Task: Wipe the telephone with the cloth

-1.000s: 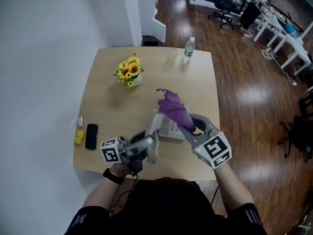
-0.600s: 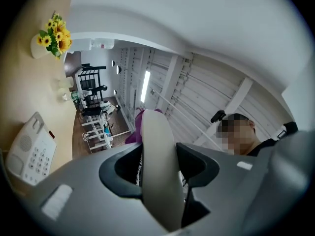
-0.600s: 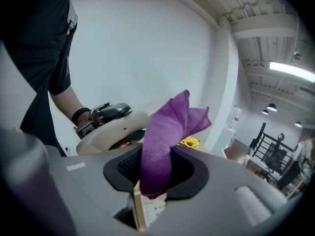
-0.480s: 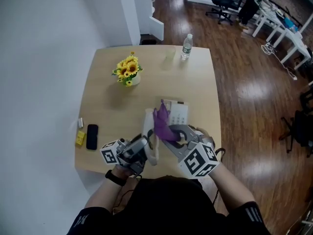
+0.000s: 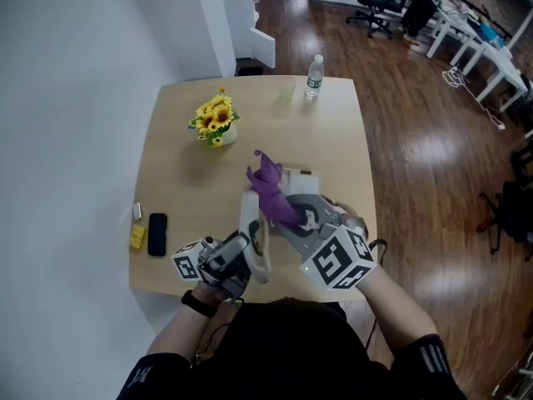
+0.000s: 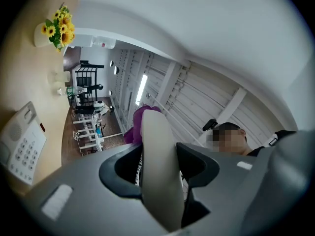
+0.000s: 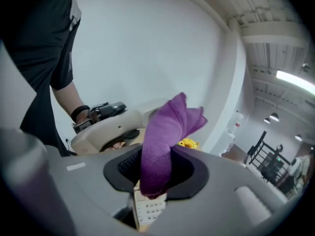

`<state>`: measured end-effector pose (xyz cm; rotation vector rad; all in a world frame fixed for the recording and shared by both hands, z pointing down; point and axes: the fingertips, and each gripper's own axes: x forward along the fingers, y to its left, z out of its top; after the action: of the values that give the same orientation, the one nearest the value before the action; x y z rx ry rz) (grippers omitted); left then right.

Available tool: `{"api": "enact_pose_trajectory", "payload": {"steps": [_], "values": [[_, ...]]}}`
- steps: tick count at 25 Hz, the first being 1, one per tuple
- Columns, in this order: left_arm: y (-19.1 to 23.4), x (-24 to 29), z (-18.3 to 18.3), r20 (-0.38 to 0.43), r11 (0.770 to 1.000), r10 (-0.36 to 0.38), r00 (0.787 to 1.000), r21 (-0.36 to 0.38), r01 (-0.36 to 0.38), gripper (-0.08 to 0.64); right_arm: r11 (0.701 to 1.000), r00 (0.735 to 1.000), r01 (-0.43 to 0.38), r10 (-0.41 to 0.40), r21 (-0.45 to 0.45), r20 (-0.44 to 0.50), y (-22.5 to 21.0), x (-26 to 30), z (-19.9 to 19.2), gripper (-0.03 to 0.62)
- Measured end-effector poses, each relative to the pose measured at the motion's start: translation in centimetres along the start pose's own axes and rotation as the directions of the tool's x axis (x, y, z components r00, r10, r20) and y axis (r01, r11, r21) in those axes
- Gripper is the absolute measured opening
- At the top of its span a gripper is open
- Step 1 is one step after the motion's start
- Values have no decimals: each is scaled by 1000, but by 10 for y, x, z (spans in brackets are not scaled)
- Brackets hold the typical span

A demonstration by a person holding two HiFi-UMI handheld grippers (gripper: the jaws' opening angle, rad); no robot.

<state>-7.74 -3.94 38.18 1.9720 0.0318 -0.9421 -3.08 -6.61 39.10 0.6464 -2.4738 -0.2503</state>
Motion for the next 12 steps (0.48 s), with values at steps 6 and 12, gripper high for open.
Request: {"api": "enact_pose_trajectory", "payload": {"steps": [6, 12], "values": [[4, -7, 5, 11, 1000, 28, 1000, 12, -28, 206, 994, 995, -93, 90, -57, -43, 41, 3, -12, 115], [1, -6, 36, 75, 995, 51, 996, 83, -57, 206, 995, 989, -103, 104, 14, -106, 52, -13, -49, 115]]}}
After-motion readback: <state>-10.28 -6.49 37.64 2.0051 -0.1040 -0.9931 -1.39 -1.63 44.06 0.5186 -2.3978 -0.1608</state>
